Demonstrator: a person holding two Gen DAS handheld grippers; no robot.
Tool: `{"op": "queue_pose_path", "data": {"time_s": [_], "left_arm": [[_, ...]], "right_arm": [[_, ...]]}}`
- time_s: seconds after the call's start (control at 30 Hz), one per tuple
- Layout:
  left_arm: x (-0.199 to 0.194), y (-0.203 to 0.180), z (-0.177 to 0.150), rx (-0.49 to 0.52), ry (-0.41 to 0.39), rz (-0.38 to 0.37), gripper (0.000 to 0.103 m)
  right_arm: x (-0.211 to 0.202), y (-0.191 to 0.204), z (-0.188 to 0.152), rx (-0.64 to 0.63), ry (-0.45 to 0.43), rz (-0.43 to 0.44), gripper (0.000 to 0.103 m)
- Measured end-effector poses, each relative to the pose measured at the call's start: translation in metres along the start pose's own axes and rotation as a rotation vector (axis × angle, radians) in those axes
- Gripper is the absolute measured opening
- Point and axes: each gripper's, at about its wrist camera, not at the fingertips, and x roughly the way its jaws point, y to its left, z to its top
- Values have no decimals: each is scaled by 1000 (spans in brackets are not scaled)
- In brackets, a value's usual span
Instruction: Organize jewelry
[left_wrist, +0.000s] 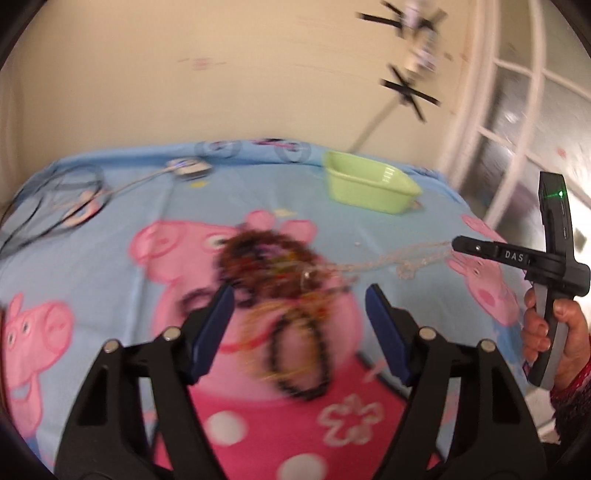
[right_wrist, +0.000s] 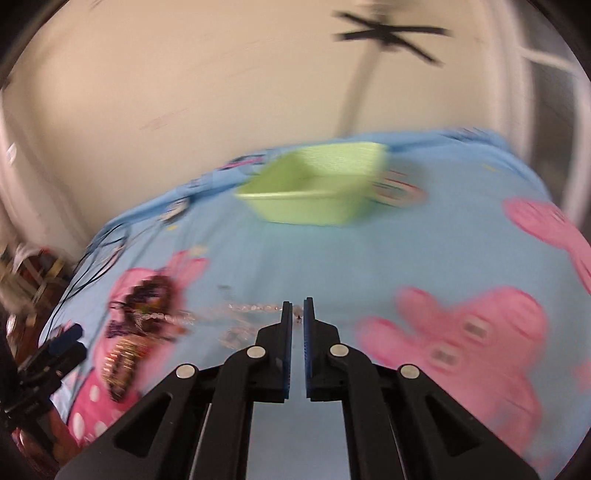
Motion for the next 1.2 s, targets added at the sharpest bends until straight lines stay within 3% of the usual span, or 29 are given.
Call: {"op": "queue_pose_path", "data": {"time_s": [0.2, 0.27, 0.37, 0.4, 0.47, 0.53, 0.57, 0.63, 0.67, 0.7, 0.73, 0.77, 0.8, 0.87, 1.03, 1.2], "left_arm": [[41, -59, 13, 190, 78, -34, 71], [54, -75, 17, 253, 87, -29, 71], [81, -99, 18, 353, 133, -44, 71], [88, -104, 17, 373, 146, -46, 71], [106, -113, 16, 411, 190, -40, 71], [125, -117, 19, 397, 273, -54, 71], [128, -117, 22, 381, 275, -58, 67], [136, -118, 29, 334, 318, -135, 38], [139, -120, 31, 321, 332, -146, 18], [142, -122, 34, 318, 339, -133, 9], [144, -124, 36, 314, 344, -139, 7], [146, -124, 37, 298, 351, -159, 5], [147, -123, 38, 277, 364, -194, 5], [149, -117, 42, 214, 379, -254, 5], [136, -96, 74, 64, 343, -384, 5], [116, -85, 144, 10, 217, -419, 5]], "right_arm": [[-23, -51, -18, 92, 2, -40, 0], [-27, -58, -19, 107, -11, 5, 0], [-23, -66, -22, 107, 67, 99, 2], [-21, -64, -22, 101, 88, 109, 22], [-20, -59, -25, 68, 89, 115, 38], [-19, -49, -25, -5, 72, 73, 41], [-14, -43, -23, -49, 78, 46, 41], [-5, -32, -19, -108, 88, 10, 41], [3, -22, -16, -160, 105, -7, 41], [7, -15, -16, -202, 112, -17, 37], [12, -5, -16, -267, 119, -36, 28], [16, 5, -16, -331, 117, -58, 6], [19, 10, -15, -348, 132, -17, 0], [25, 10, -8, -294, 176, 86, 0], [32, 0, 32, -46, 180, 415, 0], [17, 10, 104, 18, 64, 535, 0]]}}
